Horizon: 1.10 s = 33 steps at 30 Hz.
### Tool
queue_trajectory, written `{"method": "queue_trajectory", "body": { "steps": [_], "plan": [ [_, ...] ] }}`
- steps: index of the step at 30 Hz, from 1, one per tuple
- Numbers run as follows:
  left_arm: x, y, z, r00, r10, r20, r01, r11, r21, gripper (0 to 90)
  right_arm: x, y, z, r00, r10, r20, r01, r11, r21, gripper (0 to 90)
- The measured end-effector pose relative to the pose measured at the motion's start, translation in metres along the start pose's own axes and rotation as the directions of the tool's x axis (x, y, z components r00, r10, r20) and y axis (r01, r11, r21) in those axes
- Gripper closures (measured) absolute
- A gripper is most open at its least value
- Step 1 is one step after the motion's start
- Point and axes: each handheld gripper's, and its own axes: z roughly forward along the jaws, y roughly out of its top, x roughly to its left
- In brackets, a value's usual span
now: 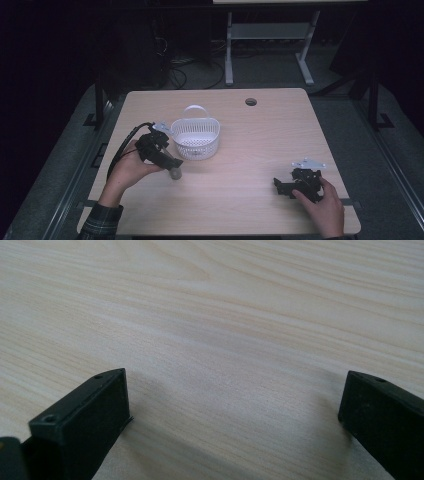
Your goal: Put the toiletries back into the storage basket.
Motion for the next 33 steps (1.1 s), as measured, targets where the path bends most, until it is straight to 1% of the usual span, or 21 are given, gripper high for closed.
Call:
{"method": "queue_trajectory", "body": {
  "steps": [7, 13, 15, 25, 33],
  "plan": [
    [0.0007, -0.0010, 0.0001, 1.0000, -0.006, 0.001, 0.006, 1.0000, -0.002, 20.1, 0.0000, 0.0000, 0.0000, 1.0000, 0.000, 0.000, 0.000, 1.000, 0.000, 0.0],
    [0.0011, -0.0006, -0.0009, 1.0000, -0.003, 0.006, 0.003, 1.0000, -0.006, 24.5, 0.0000, 0.0000, 0.0000, 1.0000, 0.000, 0.000, 0.000, 1.000, 0.000, 0.0],
    [0.0010, -0.0006, -0.0010, 0.9999, -0.004, 0.010, 0.004, 1.0000, -0.005, 28.0, 0.0000, 0.0000, 0.0000, 1.0000, 0.000, 0.000, 0.000, 1.000, 0.000, 0.0],
    [0.0011, 0.0000, -0.0015, 1.0000, -0.001, 0.009, 0.001, 1.0000, -0.006, 29.2, 0.0000, 0.0000, 0.0000, 1.0000, 0.000, 0.000, 0.000, 1.000, 0.000, 0.0],
    [0.0017, 0.0001, -0.0030, 0.9998, -0.010, 0.016, 0.010, 0.9997, -0.023, 29.4, 0.0000, 0.0001, -0.0001, 1.0000, 0.000, 0.000, 0.000, 1.000, 0.001, 0.0]
  ]
}}
